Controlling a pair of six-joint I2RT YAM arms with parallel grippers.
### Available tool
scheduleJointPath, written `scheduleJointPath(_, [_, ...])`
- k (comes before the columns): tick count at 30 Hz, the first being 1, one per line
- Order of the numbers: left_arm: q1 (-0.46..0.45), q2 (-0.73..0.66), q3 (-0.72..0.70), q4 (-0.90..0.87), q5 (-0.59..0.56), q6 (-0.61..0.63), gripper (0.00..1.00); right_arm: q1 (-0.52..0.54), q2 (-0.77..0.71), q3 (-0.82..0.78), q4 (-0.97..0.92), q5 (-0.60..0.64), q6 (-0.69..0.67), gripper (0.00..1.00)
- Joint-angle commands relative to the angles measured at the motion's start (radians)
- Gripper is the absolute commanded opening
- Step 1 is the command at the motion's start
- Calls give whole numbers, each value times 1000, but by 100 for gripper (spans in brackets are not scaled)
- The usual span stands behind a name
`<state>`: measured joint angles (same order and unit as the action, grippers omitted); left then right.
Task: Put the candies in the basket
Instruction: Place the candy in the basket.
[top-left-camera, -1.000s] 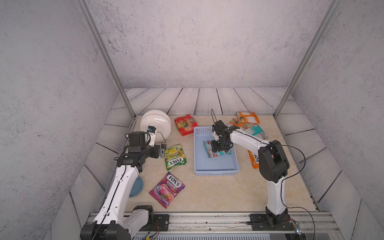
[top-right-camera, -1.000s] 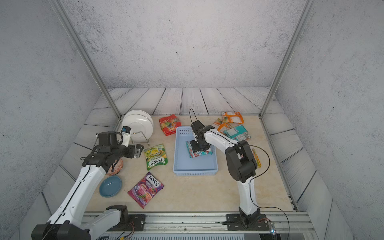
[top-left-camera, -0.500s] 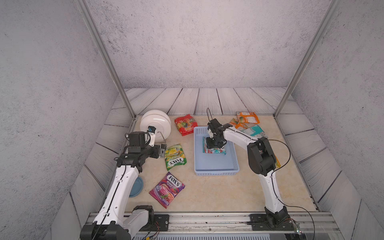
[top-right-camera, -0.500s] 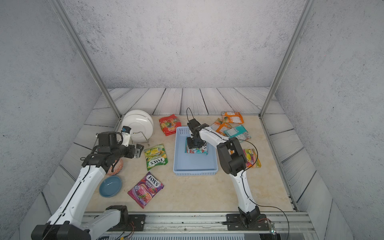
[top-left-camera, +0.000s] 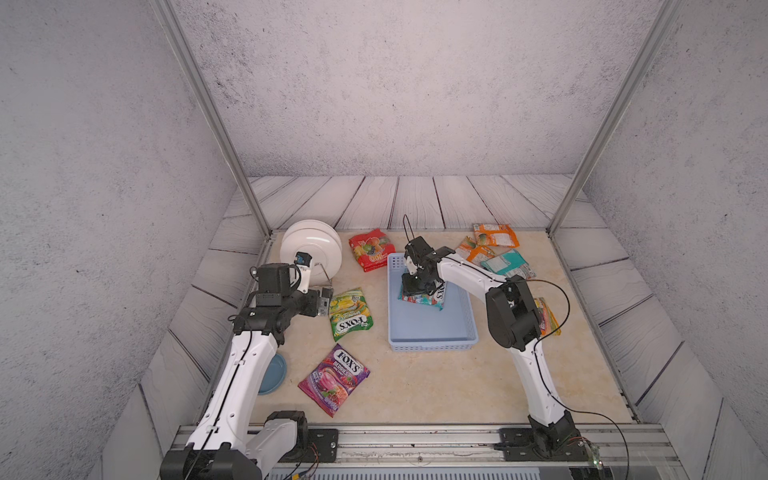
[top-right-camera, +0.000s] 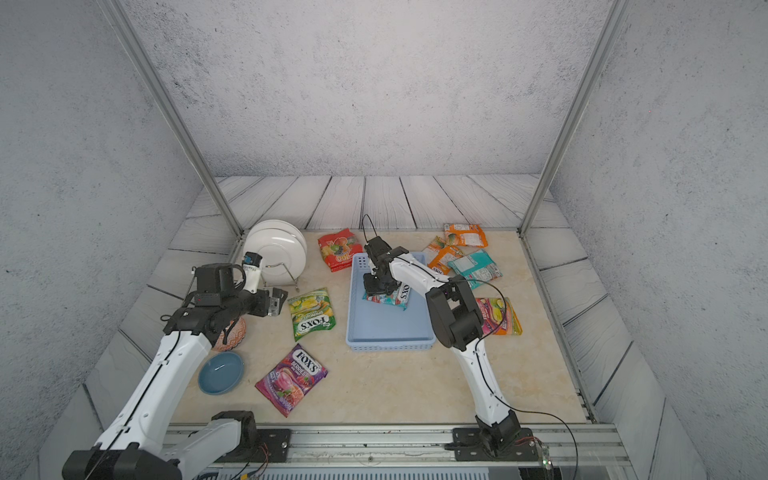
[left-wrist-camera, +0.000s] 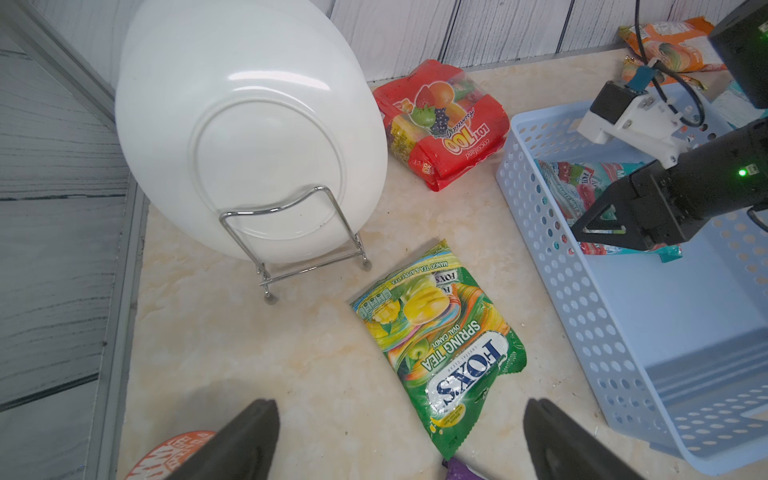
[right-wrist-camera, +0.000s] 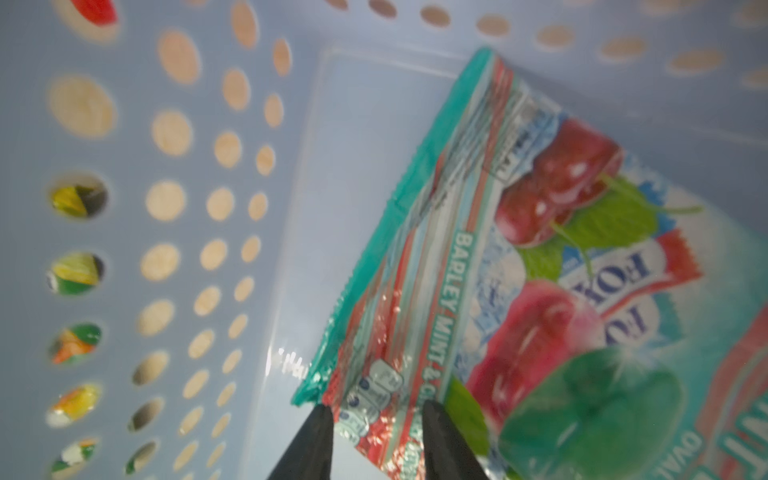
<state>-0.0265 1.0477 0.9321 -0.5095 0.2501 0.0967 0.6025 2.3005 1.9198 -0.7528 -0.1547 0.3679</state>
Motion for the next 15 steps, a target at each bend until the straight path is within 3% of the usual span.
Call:
scheduleJointPath(1, [-5,-7,10,8,6,1,98,-2,-151,-63,-93,99,-26,43])
scheduleJointPath(5, [-8,-11,-1,16,9,1,99,-9,-194,-136,-65,156,-18,52])
scheduleJointPath(15, [-7,-18,10,-1,13,3,98,-52,-130,-135,-131,184,3,63])
